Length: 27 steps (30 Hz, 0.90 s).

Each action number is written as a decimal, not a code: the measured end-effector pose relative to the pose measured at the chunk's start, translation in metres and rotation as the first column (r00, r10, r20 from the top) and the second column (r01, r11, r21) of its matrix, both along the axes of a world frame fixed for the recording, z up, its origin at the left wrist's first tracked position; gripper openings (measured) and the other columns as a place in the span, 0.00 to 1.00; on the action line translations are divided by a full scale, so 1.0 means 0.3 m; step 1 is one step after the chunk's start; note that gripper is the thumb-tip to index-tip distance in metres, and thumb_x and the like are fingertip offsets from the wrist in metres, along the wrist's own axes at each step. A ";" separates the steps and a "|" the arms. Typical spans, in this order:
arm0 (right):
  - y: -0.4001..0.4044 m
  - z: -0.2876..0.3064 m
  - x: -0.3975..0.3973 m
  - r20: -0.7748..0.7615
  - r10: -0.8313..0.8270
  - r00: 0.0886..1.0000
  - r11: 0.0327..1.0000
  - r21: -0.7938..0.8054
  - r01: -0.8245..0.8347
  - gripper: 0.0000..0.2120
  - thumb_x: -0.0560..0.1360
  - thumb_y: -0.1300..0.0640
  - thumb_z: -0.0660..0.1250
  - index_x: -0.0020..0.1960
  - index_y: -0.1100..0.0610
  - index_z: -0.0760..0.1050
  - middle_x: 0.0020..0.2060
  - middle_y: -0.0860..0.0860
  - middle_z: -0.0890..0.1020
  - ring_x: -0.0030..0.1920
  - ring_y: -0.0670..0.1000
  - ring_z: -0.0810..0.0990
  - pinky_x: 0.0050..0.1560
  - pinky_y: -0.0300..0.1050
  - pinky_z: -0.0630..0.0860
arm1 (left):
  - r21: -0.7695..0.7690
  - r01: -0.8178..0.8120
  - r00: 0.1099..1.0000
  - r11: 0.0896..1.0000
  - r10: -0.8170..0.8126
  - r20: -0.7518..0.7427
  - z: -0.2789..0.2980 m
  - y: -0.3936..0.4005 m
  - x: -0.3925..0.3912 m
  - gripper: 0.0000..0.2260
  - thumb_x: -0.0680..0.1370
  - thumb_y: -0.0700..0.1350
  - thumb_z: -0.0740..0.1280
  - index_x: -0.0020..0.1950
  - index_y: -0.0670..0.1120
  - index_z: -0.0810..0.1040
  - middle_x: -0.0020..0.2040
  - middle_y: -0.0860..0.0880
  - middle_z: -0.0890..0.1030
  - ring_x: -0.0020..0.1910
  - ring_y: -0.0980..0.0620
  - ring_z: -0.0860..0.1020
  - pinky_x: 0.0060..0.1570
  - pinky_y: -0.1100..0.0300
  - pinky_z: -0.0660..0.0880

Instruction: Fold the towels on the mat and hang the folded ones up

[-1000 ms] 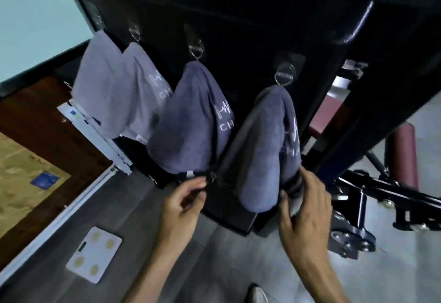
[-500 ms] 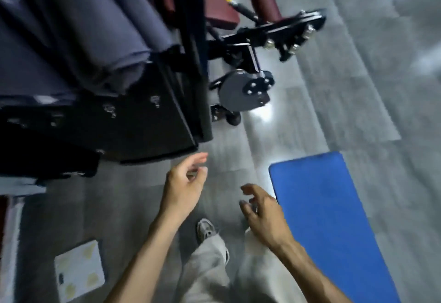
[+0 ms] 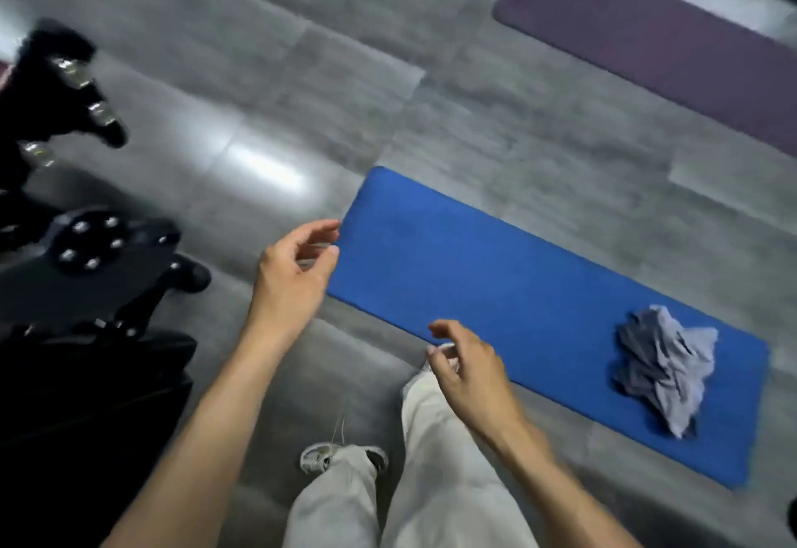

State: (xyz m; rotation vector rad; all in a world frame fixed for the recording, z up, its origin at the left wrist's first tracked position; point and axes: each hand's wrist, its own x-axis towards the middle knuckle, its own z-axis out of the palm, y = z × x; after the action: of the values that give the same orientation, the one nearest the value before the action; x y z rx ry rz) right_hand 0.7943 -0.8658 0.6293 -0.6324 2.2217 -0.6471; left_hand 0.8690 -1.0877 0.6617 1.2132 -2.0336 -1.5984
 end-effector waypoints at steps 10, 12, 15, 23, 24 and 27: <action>0.398 -0.009 -0.682 -0.091 -0.261 0.961 0.963 0.047 0.266 0.16 0.81 0.50 0.58 0.68 0.49 0.69 0.64 0.45 0.76 0.60 0.50 0.76 0.61 0.47 0.70 | -0.003 0.513 0.858 0.859 -0.513 0.021 -0.054 0.408 -1.082 0.12 0.78 0.35 0.65 0.59 0.46 0.79 0.50 0.52 0.82 0.43 0.66 0.78 0.44 0.74 0.72; 0.467 -0.001 -0.792 -0.084 -0.374 0.923 0.925 0.040 0.378 0.16 0.81 0.50 0.59 0.68 0.49 0.69 0.64 0.44 0.76 0.59 0.49 0.76 0.59 0.46 0.71 | 0.006 0.603 0.798 0.798 -0.603 0.022 -0.056 0.495 -1.256 0.13 0.78 0.36 0.65 0.59 0.47 0.79 0.51 0.52 0.82 0.43 0.65 0.78 0.44 0.74 0.72; 0.536 -0.002 -0.929 -0.068 -0.512 0.856 0.857 0.024 0.514 0.16 0.81 0.50 0.59 0.68 0.49 0.70 0.64 0.44 0.76 0.59 0.49 0.77 0.57 0.45 0.71 | 0.004 0.713 0.701 0.701 -0.713 0.016 -0.065 0.594 -1.492 0.12 0.78 0.35 0.65 0.59 0.47 0.79 0.51 0.50 0.82 0.41 0.65 0.77 0.43 0.73 0.73; 0.504 -0.082 -1.429 0.011 -0.782 0.624 0.623 -0.036 0.781 0.13 0.80 0.50 0.61 0.64 0.48 0.72 0.61 0.42 0.76 0.57 0.46 0.77 0.56 0.46 0.75 | 0.008 0.904 0.428 0.428 -0.903 0.035 -0.160 0.695 -2.230 0.14 0.78 0.36 0.66 0.55 0.54 0.79 0.51 0.54 0.83 0.46 0.62 0.78 0.47 0.71 0.74; 0.487 -0.092 -1.508 0.023 -0.810 0.586 0.585 -0.036 0.810 0.13 0.80 0.50 0.61 0.64 0.48 0.72 0.61 0.41 0.76 0.56 0.45 0.77 0.56 0.45 0.75 | 0.008 0.923 0.385 0.385 -0.922 0.040 -0.172 0.695 -2.335 0.14 0.78 0.36 0.65 0.56 0.54 0.80 0.52 0.54 0.83 0.47 0.62 0.79 0.47 0.72 0.73; 0.455 -0.112 -1.743 0.074 -0.908 0.413 0.412 -0.023 0.911 0.12 0.79 0.51 0.62 0.63 0.47 0.73 0.58 0.39 0.77 0.53 0.42 0.77 0.54 0.41 0.75 | 0.034 0.967 0.250 0.254 -0.965 0.076 -0.196 0.702 -2.633 0.13 0.78 0.37 0.65 0.58 0.51 0.80 0.51 0.56 0.82 0.48 0.62 0.78 0.45 0.74 0.72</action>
State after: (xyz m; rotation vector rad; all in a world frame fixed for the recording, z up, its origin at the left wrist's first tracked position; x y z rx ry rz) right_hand 0.2713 -0.7292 0.5956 0.7231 2.3732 -1.2398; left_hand 0.0790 -0.8772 0.6029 -0.2899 -3.1090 -1.8870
